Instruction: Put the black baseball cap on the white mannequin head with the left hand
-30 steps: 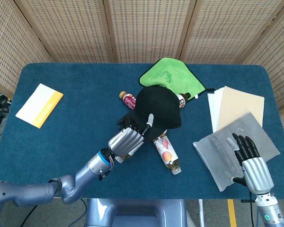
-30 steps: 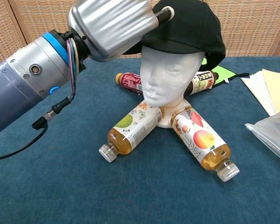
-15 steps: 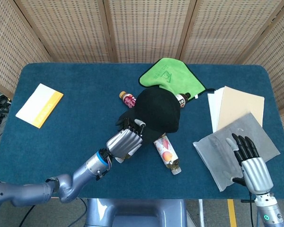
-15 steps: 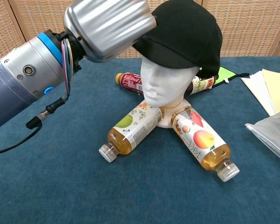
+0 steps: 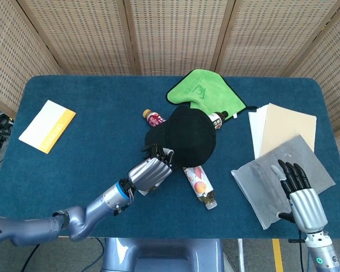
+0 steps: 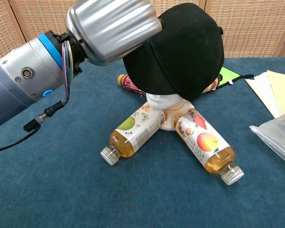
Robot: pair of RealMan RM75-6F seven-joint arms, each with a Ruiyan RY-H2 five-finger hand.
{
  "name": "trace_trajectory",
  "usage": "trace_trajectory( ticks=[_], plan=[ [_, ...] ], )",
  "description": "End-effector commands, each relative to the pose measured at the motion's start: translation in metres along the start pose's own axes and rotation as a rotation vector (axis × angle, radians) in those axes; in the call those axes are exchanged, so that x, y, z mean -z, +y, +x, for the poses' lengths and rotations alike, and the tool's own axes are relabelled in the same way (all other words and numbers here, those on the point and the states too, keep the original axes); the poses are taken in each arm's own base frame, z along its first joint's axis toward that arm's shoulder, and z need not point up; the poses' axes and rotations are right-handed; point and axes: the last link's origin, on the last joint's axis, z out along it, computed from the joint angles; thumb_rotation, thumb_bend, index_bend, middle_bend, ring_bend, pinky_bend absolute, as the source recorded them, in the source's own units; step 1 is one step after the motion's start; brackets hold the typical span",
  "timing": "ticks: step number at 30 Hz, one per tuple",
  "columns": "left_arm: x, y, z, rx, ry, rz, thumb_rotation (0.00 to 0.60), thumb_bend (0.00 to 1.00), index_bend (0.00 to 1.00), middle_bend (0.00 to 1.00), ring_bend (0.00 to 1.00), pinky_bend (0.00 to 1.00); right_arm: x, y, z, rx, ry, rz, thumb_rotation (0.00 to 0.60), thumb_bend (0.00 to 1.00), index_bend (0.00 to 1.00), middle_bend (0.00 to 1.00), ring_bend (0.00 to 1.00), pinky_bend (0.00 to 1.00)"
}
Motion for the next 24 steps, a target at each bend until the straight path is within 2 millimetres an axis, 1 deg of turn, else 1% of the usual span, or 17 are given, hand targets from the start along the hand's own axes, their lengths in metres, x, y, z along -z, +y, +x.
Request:
trace_trajectory(
  ticks=[1,3,12,24],
  plan=[
    [0.000,-0.001,0.000,0.020,0.000,0.031,0.600,0.63,0.72,0.90,0.85,0.75,0.000,0.000,0.000,0.001,-0.001,0.001,0.600,0.05,0.02,0.00,0.00,0.00],
    [0.000,-0.001,0.000,0.040,-0.009,0.055,0.600,0.65,0.69,0.91,0.85,0.77,0.000,-0.001,-0.001,0.002,-0.002,0.002,0.600,0.05,0.02,0.00,0.00,0.00],
    [-0.008,-0.001,0.001,0.062,-0.053,0.114,0.600,0.74,0.70,0.94,0.89,0.81,0.000,0.000,-0.001,0.003,-0.001,0.000,0.600,0.05,0.02,0.00,0.00,0.00],
    [-0.015,0.001,0.003,0.120,-0.134,0.208,0.600,0.80,0.71,0.95,0.91,0.83,0.000,0.000,0.000,0.000,0.002,0.001,0.600,0.05,0.02,0.00,0.00,0.00]
  ],
)
